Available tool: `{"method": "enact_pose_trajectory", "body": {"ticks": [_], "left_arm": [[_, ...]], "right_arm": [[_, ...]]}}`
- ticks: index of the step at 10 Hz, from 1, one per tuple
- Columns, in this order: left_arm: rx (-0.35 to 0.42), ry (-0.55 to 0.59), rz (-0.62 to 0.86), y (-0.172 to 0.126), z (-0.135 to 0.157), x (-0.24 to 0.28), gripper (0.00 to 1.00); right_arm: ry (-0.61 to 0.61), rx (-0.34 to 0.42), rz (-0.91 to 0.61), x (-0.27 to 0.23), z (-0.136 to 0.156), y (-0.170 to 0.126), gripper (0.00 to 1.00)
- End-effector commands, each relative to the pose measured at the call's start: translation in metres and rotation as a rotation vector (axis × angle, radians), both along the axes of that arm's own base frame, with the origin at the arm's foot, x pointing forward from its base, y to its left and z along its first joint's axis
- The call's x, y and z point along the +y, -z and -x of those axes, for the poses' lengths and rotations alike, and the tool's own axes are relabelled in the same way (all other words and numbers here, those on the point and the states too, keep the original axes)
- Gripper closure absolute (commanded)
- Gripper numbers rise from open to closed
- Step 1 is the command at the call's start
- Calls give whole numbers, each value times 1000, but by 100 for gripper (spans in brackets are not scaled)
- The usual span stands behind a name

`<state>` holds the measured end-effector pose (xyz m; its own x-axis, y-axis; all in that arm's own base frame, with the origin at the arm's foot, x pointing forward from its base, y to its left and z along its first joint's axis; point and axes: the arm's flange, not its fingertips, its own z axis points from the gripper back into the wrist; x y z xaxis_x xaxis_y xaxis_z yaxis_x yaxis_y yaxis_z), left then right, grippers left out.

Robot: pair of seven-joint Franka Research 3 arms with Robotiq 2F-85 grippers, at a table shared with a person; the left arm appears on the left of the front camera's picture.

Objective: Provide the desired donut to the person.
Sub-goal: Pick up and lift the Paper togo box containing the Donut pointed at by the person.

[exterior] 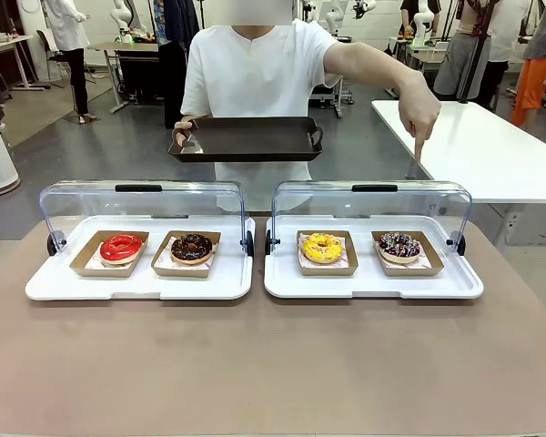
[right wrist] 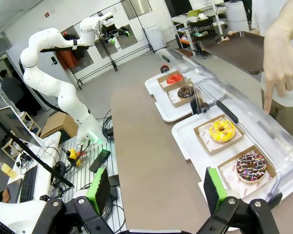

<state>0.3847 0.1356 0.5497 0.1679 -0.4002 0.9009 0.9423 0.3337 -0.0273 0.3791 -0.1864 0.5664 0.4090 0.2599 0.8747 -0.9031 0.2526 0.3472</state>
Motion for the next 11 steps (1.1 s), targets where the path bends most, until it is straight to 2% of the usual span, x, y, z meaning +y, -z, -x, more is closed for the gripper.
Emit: {"method": "enact_pose_trajectory", "body": {"ticks": [1,11], "left_arm": [[-1,0,0,-1,0,0,0],[-1,0,0,-1,0,0,0]], "right_arm": [[-6,-12,-14,-3,0,-2,0],[-6,-12,-14,-3,0,-2,0]]}}
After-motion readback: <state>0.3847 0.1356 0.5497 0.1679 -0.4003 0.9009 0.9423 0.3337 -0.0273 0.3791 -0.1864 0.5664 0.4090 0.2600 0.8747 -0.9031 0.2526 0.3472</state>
